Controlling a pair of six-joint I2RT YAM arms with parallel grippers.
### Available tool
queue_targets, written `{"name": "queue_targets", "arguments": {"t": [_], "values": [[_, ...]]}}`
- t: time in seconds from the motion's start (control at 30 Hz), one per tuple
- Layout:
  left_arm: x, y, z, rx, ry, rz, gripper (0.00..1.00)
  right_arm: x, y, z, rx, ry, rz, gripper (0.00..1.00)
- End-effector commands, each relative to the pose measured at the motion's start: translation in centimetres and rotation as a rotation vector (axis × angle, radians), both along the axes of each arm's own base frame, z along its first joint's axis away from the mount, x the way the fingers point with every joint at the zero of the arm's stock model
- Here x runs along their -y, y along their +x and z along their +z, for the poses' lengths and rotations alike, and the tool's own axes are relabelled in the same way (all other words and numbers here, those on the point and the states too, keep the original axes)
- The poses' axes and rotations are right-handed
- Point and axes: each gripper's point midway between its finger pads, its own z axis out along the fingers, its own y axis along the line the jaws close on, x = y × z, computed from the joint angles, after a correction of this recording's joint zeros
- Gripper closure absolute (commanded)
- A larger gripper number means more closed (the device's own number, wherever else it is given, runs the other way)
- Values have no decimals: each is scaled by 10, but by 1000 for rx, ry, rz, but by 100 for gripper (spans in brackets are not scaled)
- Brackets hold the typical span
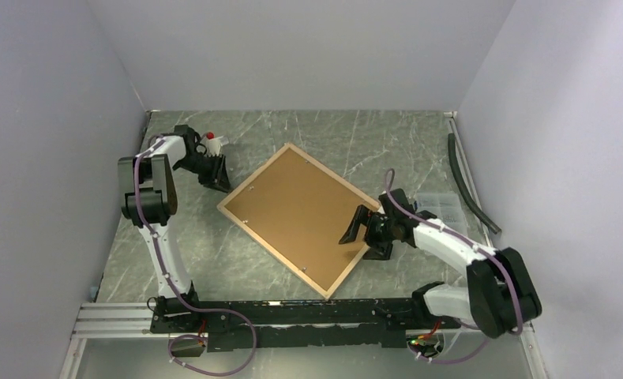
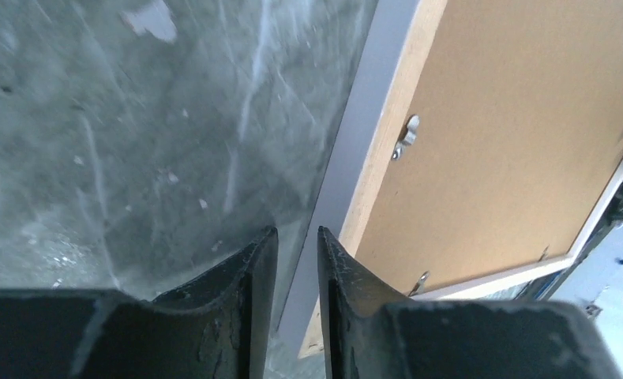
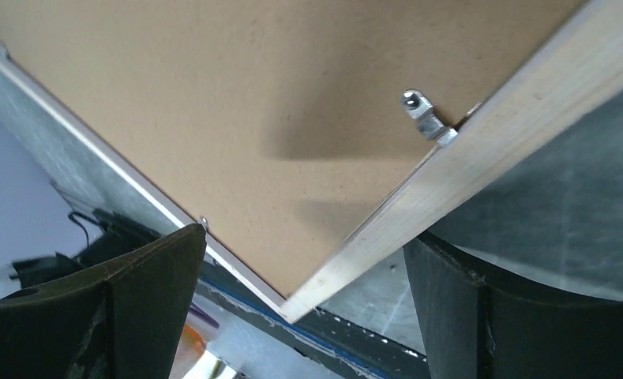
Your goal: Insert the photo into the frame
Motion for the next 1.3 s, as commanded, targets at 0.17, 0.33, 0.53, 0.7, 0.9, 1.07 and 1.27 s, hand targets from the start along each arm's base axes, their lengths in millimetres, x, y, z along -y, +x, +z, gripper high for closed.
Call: {"name": "queue_targets", "arguments": {"t": [0.17, 0.33, 0.53, 0.7, 0.9, 1.07, 1.27], "values": [[15, -78, 11, -53, -88, -188, 72, 19, 106, 43, 202, 30, -44, 0], [24, -112, 15, -94, -158, -239, 71, 27, 143, 46, 208, 15, -58, 0], [16, -117, 30, -80, -132, -177, 67, 59, 170, 50, 229, -192, -134, 0], [1, -89, 53, 6, -148, -60, 63, 66, 178, 94, 353, -264, -210, 0], [14, -81, 36, -26, -218, -64, 60, -58, 158, 115, 411, -76, -13, 5], [21, -81, 17, -71, -250, -65, 64, -158, 134, 98, 367, 54, 157, 9], [19, -79, -2, -88, -226, -63, 73, -232, 123, 87, 341, 155, 256, 11]]}}
